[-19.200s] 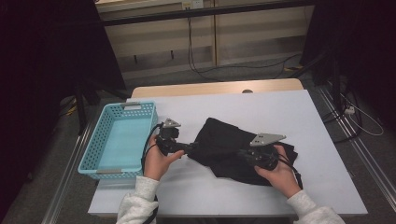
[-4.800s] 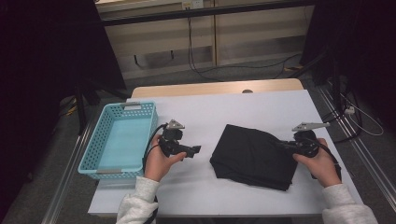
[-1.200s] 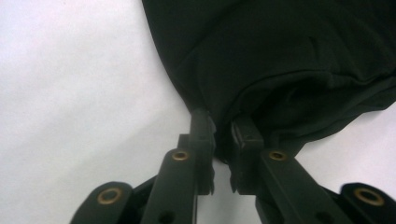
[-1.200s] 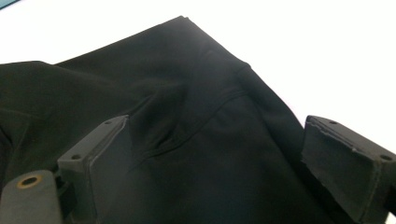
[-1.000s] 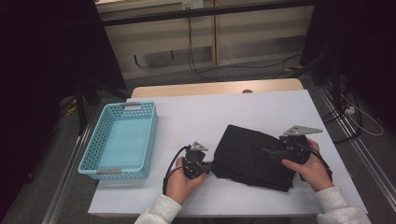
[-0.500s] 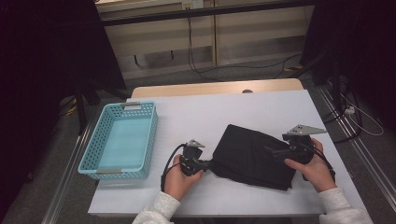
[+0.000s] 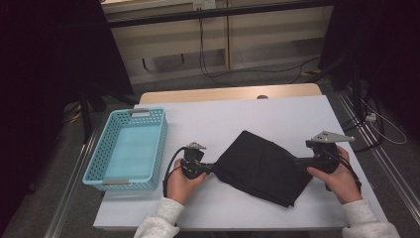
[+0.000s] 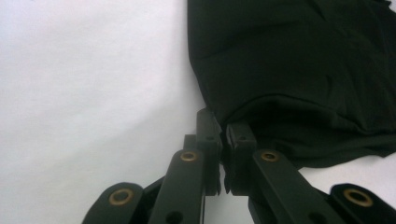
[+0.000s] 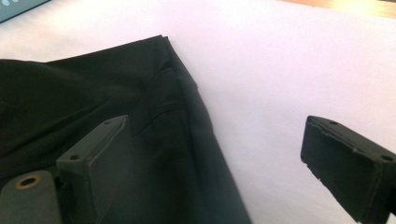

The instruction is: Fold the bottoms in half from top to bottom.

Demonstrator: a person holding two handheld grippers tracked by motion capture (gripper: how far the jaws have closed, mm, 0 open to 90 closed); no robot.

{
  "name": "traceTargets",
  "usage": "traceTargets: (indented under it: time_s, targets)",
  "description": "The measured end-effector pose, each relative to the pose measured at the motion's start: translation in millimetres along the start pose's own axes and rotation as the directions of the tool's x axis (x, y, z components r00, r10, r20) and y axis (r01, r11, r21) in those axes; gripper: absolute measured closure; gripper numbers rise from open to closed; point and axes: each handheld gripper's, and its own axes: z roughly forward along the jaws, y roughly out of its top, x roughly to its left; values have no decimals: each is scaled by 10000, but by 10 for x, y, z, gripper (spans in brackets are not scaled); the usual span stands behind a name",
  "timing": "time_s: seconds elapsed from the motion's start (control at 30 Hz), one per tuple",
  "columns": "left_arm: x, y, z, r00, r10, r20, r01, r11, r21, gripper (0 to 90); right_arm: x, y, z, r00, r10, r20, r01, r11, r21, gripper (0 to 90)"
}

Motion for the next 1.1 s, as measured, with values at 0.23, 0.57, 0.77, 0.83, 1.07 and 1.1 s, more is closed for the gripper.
traceTargets:
  time_s: [0.23, 0.57, 0.77, 0.83, 1.07, 1.1]
  targets:
    - [49, 22, 16, 10000, -59, -65, 59, 10000, 64, 862, 6, -18, 26, 9999, -36, -97, 37, 9999, 117, 80]
    - [137, 100, 23, 9998, -112, -147, 114, 9999, 103, 863, 31, -30, 43, 9999, -131, -42, 132, 9999, 112, 79]
    - [199, 152, 8, 9993, -123, -343, 121, 9999, -50, 863, 39, -37, 35, 9999, -133, -73, 134, 9999, 40, 79]
    - [233, 161, 2, 9993, -81, -371, 80, 10000, -24, 862, 37, -38, 35, 9999, -128, -60, 128, 9999, -31, 79]
    - [314, 201, -30, 9981, -181, -592, 177, 9998, -76, 862, 69, -55, 35, 9999, -149, -54, 149, 9999, -56, 79]
    - [325, 210, -34, 9980, -206, -600, 201, 9998, -98, 862, 79, -53, 35, 9998, -181, -76, 180, 9998, -82, 79]
